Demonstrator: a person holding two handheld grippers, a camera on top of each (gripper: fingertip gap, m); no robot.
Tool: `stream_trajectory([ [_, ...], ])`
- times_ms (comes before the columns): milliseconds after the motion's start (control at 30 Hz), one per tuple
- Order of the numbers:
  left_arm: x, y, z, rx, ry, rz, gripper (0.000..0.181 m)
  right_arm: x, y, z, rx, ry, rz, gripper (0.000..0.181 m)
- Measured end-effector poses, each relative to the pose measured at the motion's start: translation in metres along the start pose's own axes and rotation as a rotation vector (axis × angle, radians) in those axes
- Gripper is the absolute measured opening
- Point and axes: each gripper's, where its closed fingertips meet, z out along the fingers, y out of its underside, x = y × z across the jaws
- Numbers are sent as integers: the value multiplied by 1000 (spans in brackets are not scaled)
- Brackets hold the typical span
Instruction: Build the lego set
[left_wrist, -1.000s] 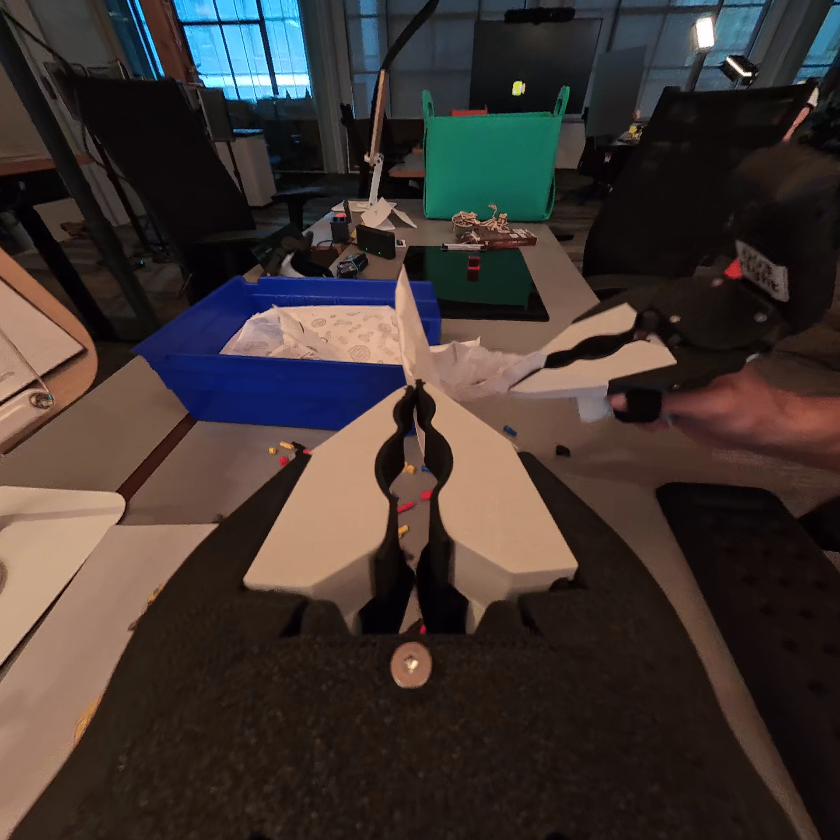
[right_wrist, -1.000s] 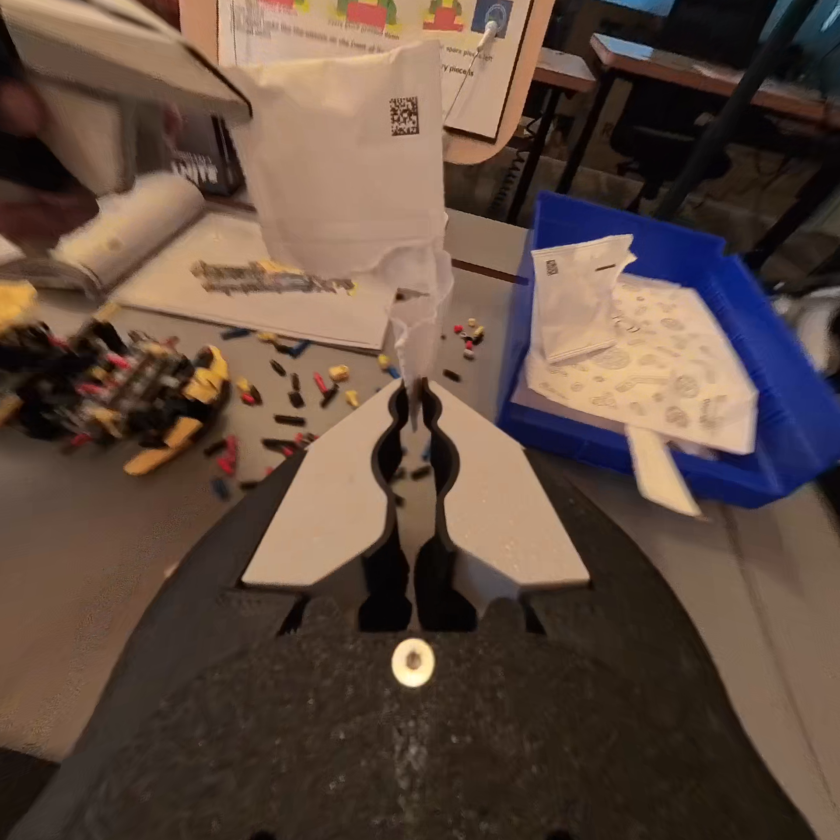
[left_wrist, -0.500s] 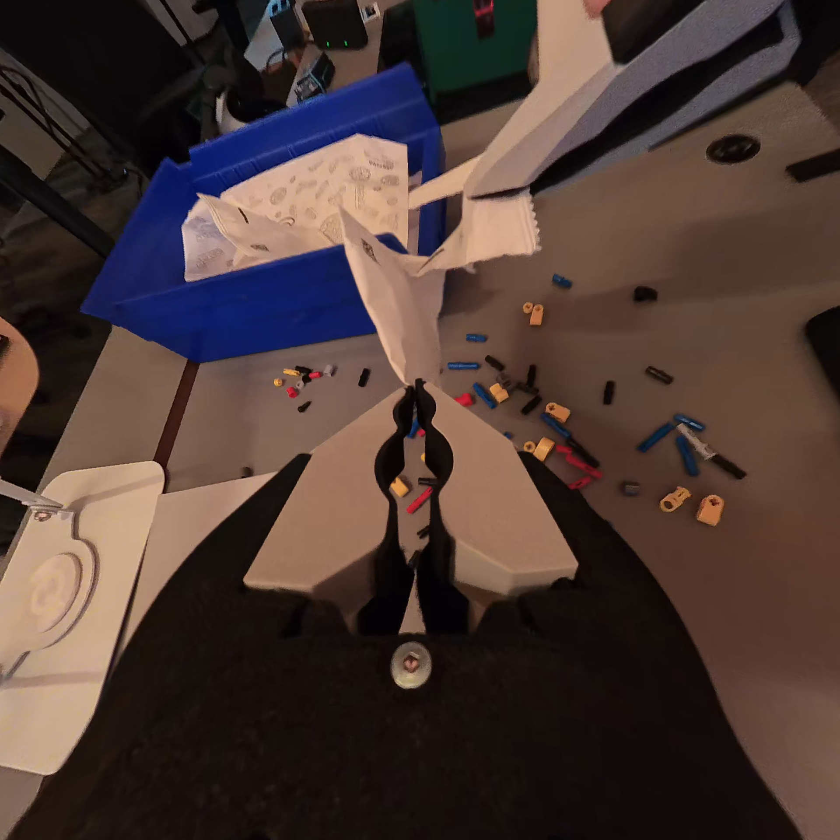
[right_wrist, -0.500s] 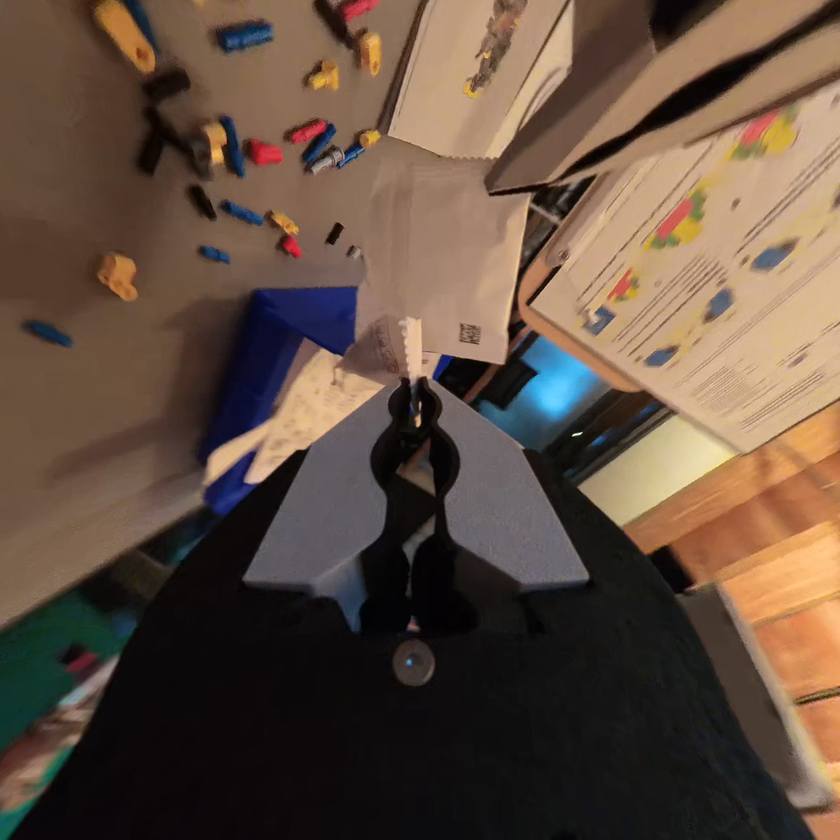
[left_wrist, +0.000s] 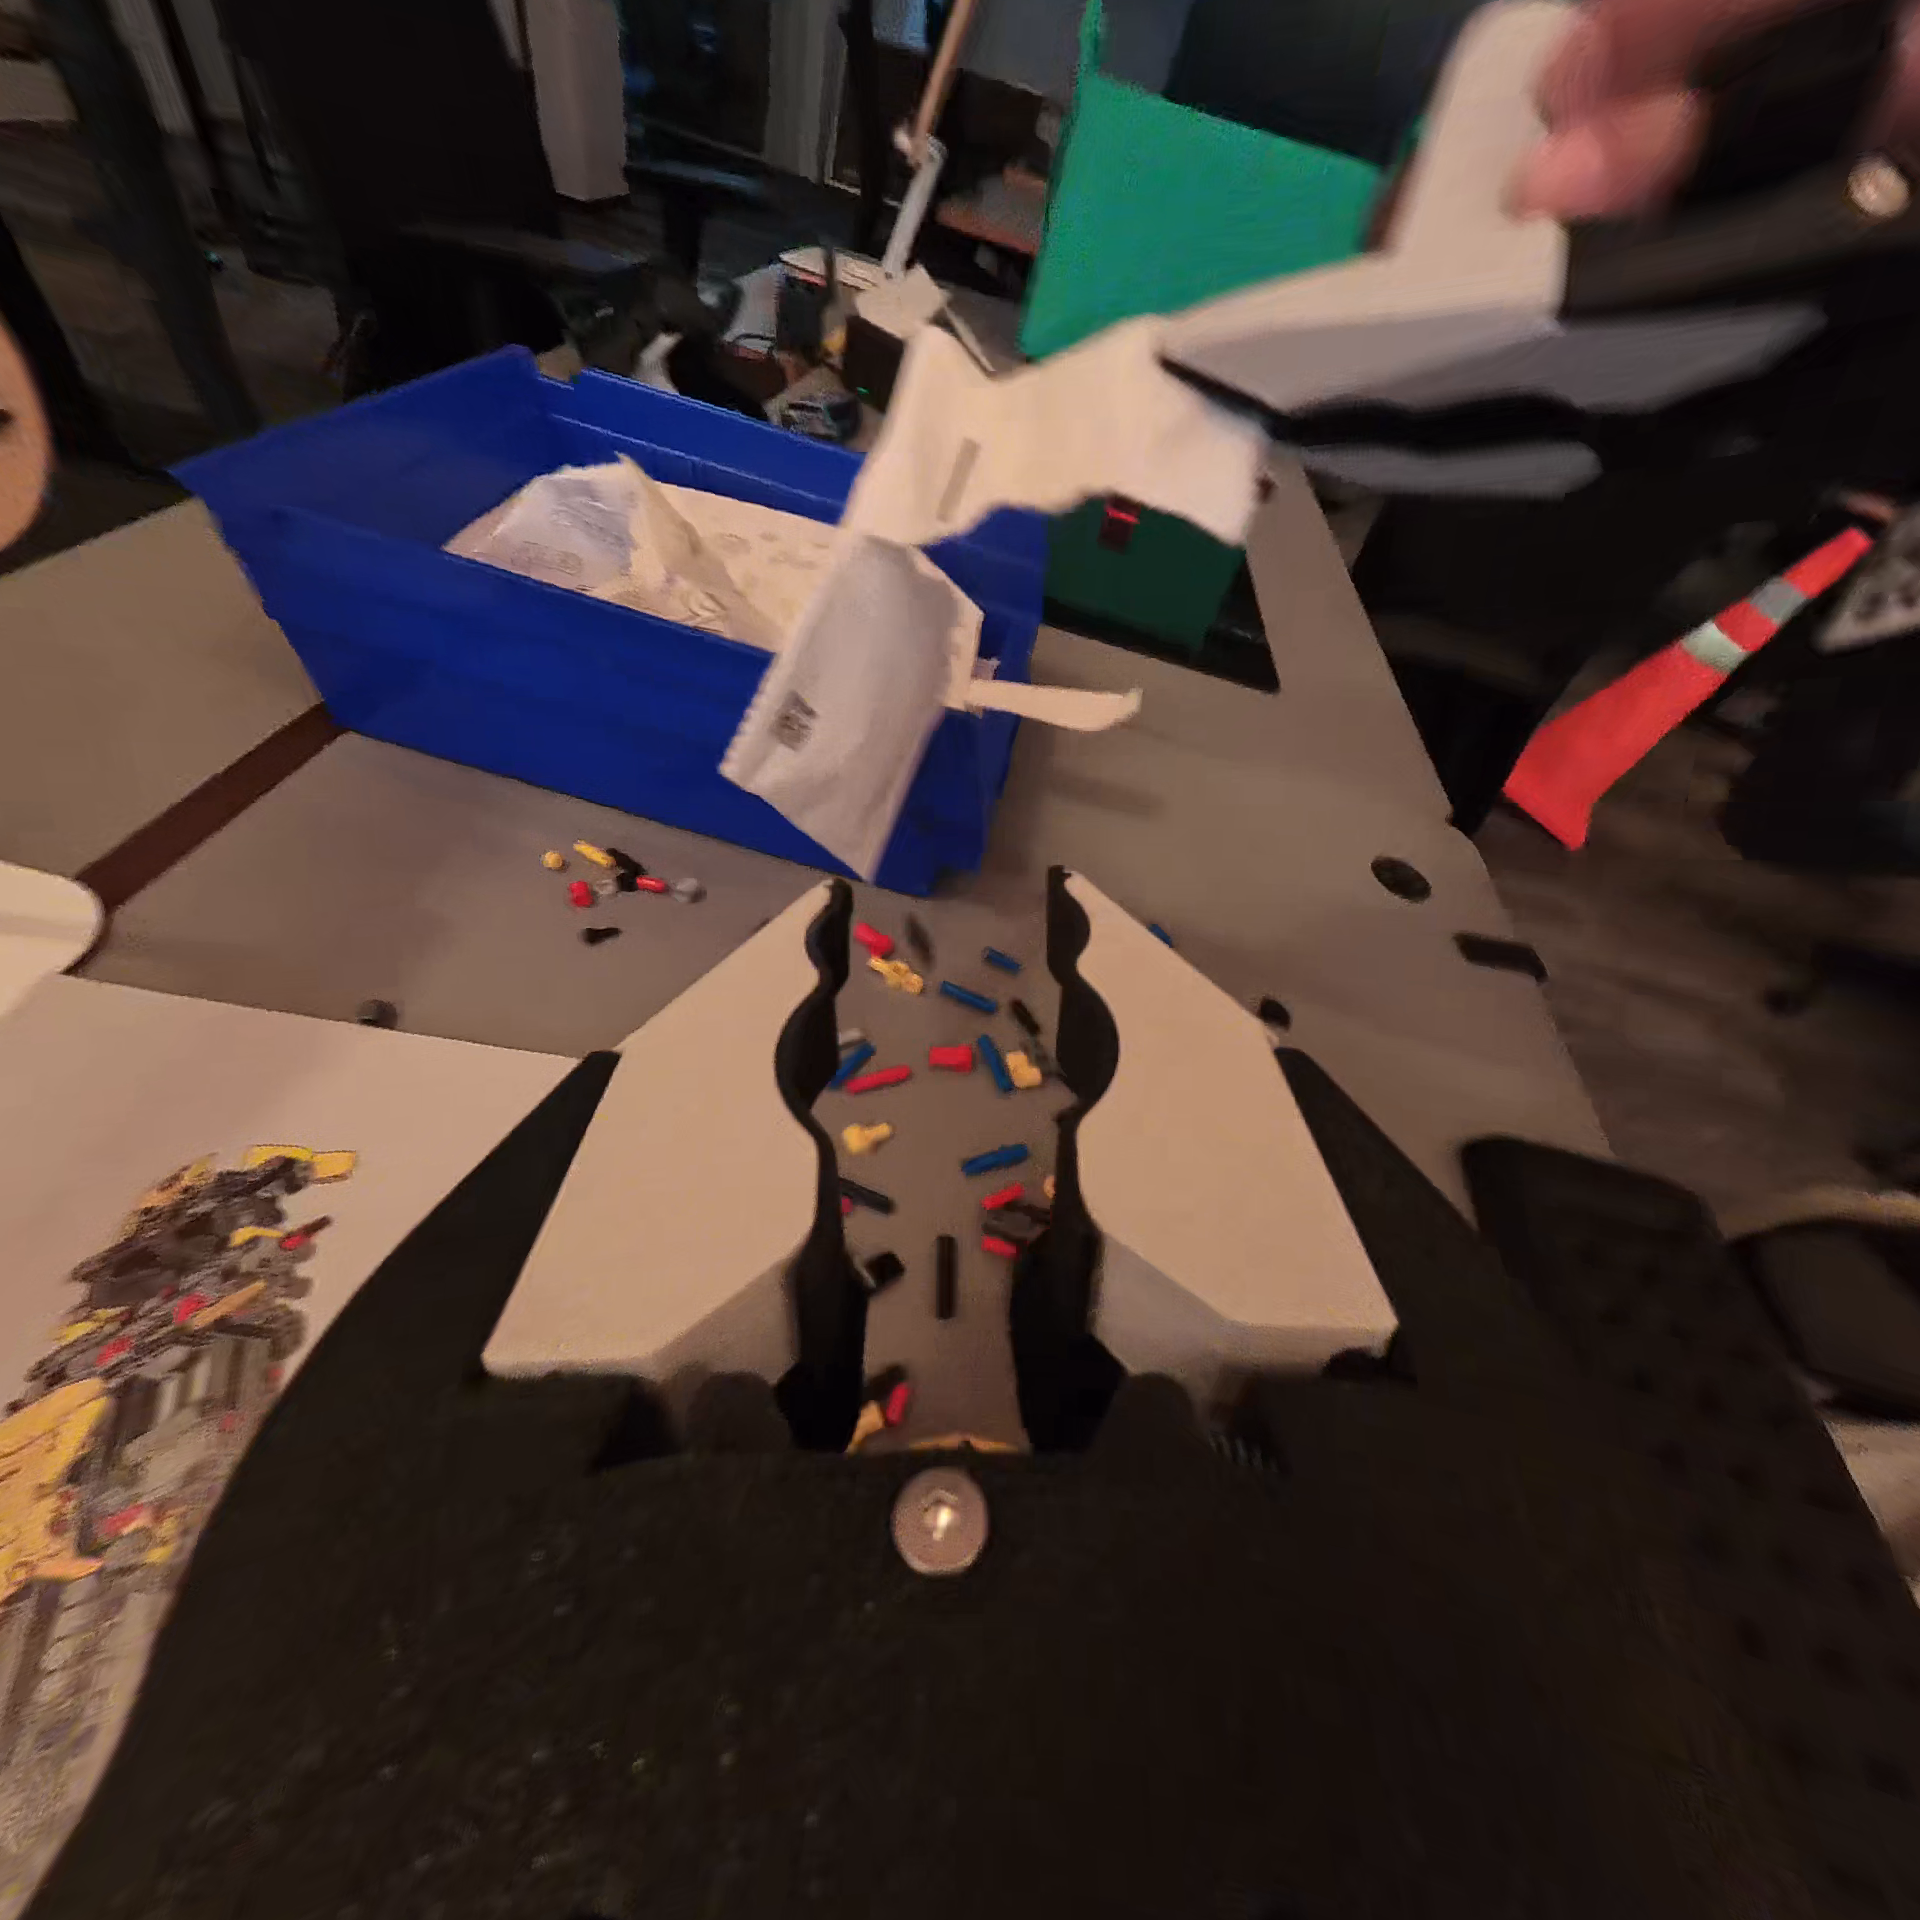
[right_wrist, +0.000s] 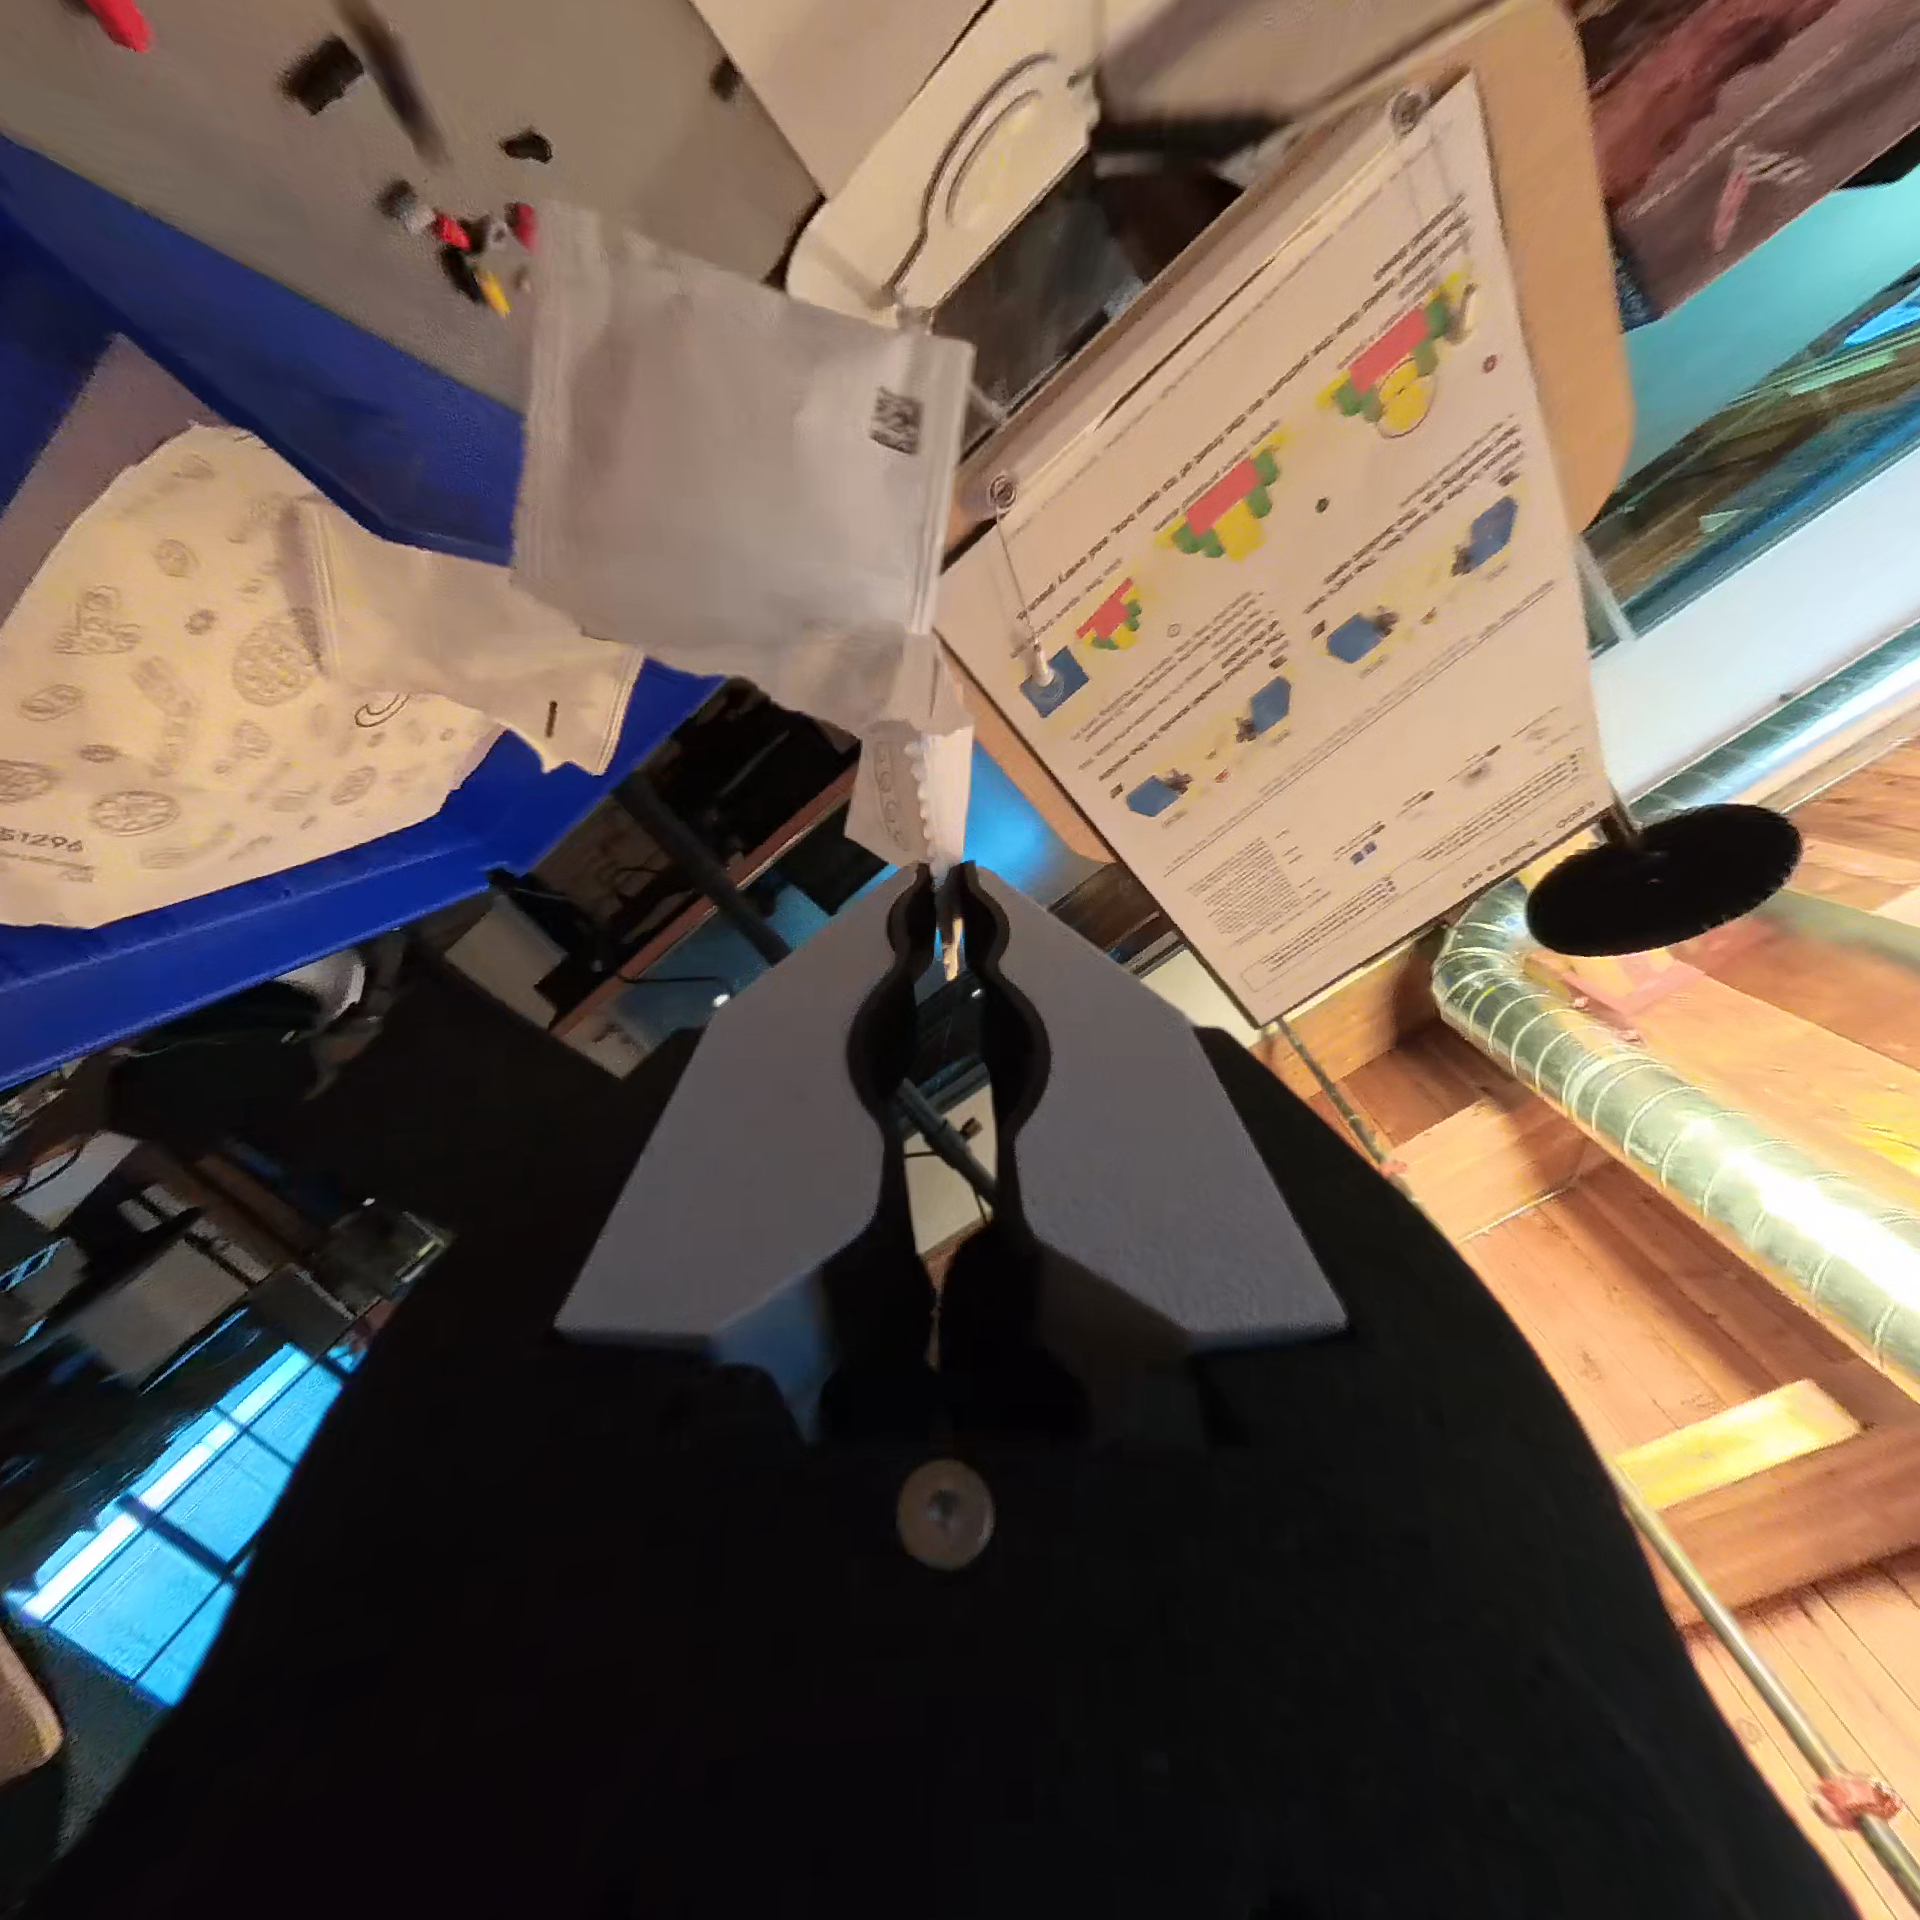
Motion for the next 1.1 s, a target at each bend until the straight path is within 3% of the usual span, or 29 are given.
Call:
stream_trajectory([
  [133,-35,-14,3,21,-49,-7,56,1,-8,-3,27,32,-22,2],
  [233,-21,-14,13,-16,127,-13,56,12,-13,-8,43,124,-10,2],
  [300,-13,-9,24,-62,166,29,55,20,-17,-11,60,189,5,2],
  [333,-11,-7,28,-78,177,48,48,21,-19,-12,67,207,19,2],
  [400,-3,-6,31,-93,235,53,2,19,-18,-12,71,213,57,3],
  [533,2,-3,24,-150,301,35,0,-7,-1,-3,96,88,304,3],
  [667,14,-21,5,-140,455,-126,0,-24,10,4,137,-38,589,3],
  [767,12,-31,1,-126,481,-178,0,-21,7,5,134,-41,604,3],
  [867,6,-39,-2,-98,453,-165,0,-9,-19,-8,180,50,529,3],
  [900,2,-39,-2,-107,428,-149,0,-14,-30,-12,209,4,553,4],
  [1000,-10,-29,-4,-187,327,-52,0,-38,-49,-15,221,-193,727,38],
  [1100,-6,-18,-6,-344,326,22,0,-52,-63,-24,257,-297,873,48],
])
